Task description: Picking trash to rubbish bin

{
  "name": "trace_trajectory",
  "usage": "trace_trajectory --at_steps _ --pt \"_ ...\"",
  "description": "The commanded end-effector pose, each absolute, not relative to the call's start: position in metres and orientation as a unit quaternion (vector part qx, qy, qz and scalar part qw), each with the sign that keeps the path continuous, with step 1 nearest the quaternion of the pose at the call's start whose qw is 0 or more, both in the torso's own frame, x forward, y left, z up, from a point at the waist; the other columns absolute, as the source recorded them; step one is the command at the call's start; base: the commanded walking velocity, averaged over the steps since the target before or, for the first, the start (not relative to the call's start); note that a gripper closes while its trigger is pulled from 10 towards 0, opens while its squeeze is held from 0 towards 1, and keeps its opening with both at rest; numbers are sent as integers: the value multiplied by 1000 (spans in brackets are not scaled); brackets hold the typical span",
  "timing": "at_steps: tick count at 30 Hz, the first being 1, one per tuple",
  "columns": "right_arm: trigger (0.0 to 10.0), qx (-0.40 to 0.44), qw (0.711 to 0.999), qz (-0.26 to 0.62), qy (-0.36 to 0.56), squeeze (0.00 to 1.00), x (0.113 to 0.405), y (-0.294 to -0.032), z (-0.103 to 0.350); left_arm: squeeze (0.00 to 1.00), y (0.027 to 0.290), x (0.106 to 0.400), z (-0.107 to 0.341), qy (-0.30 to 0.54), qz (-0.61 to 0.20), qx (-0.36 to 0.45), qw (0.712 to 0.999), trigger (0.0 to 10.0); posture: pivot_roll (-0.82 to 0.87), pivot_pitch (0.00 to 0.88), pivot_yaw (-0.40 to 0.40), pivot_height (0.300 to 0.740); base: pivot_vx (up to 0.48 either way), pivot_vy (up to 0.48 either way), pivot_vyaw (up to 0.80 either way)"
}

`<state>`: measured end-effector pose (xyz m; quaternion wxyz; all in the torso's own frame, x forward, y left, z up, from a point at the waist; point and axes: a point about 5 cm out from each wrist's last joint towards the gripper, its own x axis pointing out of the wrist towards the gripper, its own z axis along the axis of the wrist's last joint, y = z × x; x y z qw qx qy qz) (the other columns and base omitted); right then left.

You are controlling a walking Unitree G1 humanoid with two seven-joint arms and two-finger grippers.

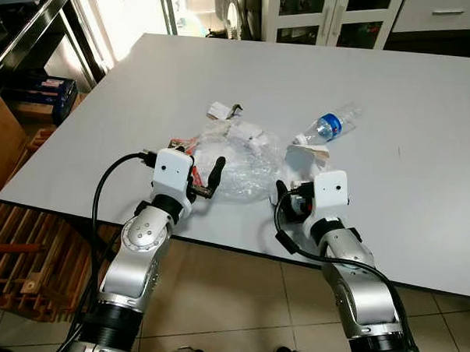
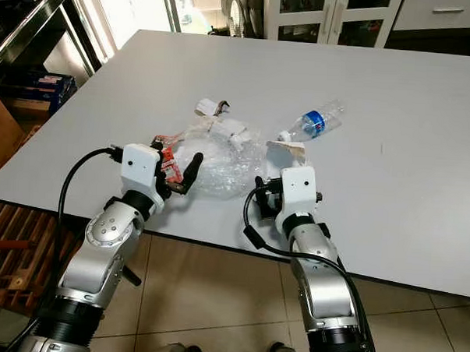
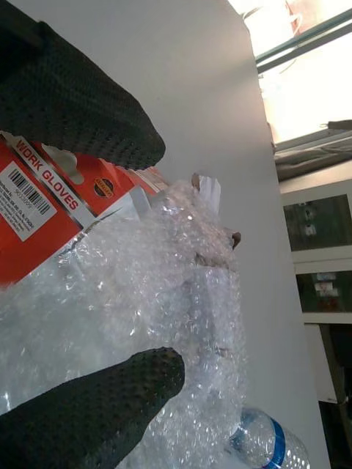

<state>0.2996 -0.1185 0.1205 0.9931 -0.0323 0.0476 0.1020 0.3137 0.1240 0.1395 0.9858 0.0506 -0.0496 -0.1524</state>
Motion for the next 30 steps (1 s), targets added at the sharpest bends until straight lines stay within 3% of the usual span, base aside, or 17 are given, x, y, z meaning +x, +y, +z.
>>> trace_trajectory --at_steps 1,30 --pt "0 -28 992 106 64 0 298 -117 115 0 126 313 139 -47 -151 58 986 10000 9 109 95 740 0 0 0" --pt "0 -7 993 93 69 0 299 -120 115 0 125 313 139 -49 -148 57 986 10000 6 108 91 740 0 0 0"
